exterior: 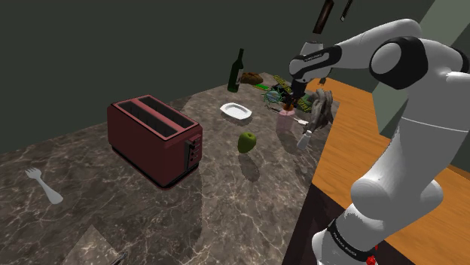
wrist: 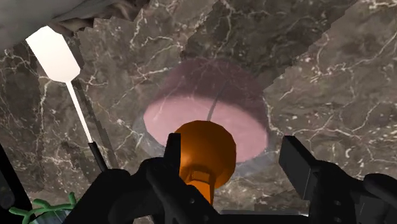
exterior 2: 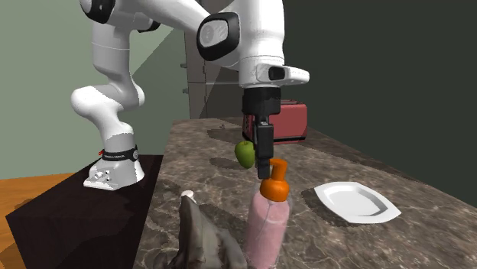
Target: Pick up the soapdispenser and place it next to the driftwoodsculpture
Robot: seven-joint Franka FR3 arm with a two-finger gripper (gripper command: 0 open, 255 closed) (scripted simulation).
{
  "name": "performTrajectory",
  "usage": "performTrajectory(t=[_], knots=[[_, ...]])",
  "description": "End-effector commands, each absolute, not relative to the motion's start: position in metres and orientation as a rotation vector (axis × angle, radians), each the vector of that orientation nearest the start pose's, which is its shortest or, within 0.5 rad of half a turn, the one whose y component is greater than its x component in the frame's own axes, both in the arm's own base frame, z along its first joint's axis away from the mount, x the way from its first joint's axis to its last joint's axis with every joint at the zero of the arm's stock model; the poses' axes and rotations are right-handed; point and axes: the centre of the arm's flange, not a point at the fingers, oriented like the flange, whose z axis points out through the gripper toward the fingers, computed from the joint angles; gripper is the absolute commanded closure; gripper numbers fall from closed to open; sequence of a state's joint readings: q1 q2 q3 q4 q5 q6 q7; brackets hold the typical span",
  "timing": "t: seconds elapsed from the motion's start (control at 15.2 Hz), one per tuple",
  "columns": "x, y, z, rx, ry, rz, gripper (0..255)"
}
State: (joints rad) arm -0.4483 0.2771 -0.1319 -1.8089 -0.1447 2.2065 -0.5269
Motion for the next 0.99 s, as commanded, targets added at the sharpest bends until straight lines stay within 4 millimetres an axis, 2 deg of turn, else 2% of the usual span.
performTrajectory(t=[0.0,0.2,0.46,0.92], knots=[[0.537,-0.351,0.4,-3.335,-0.056,-0.026,0],[0.534,-0.35,0.403,-3.336,-0.055,-0.026,0],[0.533,-0.34,0.452,-3.336,-0.055,-0.026,0],[0.533,-0.34,0.452,-3.336,-0.055,-0.026,0]])
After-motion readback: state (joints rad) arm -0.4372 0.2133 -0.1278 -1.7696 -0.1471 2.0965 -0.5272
